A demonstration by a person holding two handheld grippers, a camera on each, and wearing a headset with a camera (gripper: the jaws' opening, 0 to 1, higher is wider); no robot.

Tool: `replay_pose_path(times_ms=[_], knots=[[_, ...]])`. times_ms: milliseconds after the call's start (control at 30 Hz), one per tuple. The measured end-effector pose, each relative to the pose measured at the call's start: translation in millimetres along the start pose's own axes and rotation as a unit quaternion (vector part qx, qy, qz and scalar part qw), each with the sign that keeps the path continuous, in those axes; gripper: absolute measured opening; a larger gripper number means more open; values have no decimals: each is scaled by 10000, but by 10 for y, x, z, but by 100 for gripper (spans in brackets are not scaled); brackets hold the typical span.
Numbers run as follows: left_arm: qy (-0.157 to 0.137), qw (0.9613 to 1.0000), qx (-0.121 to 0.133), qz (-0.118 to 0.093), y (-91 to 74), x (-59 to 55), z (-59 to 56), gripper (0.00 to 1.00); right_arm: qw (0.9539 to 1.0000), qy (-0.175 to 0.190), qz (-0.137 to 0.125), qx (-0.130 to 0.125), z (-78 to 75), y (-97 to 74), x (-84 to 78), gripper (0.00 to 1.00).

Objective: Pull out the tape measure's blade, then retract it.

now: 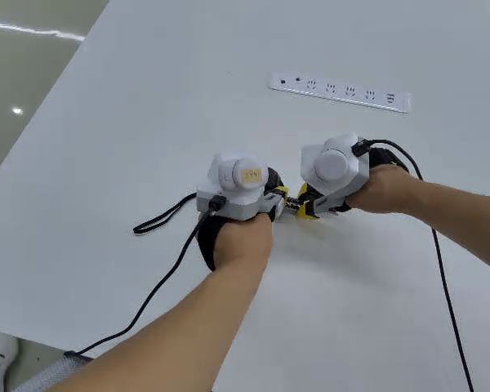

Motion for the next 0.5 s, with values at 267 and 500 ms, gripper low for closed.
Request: replay_pose_path(times_ms=[267, 500], knots=[[5, 10000, -6, -14, -2, 0, 1, 57, 10000, -48, 8, 22, 6, 20, 35, 13], [4, 10000, -10, -12, -7, -5, 0, 57, 9999, -121, 20, 50, 3, 35, 54, 13]])
Point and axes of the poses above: the centre of the closed fingertips' face, and the gripper's own axes: y roughly forward along the fingers, z roughly to its left, x roughly out of its top, the point moved 3 cm from there along -y, roughly backward along the fingers, and after that the axes turned 8 degrees about -z, right-handed, at the moved point
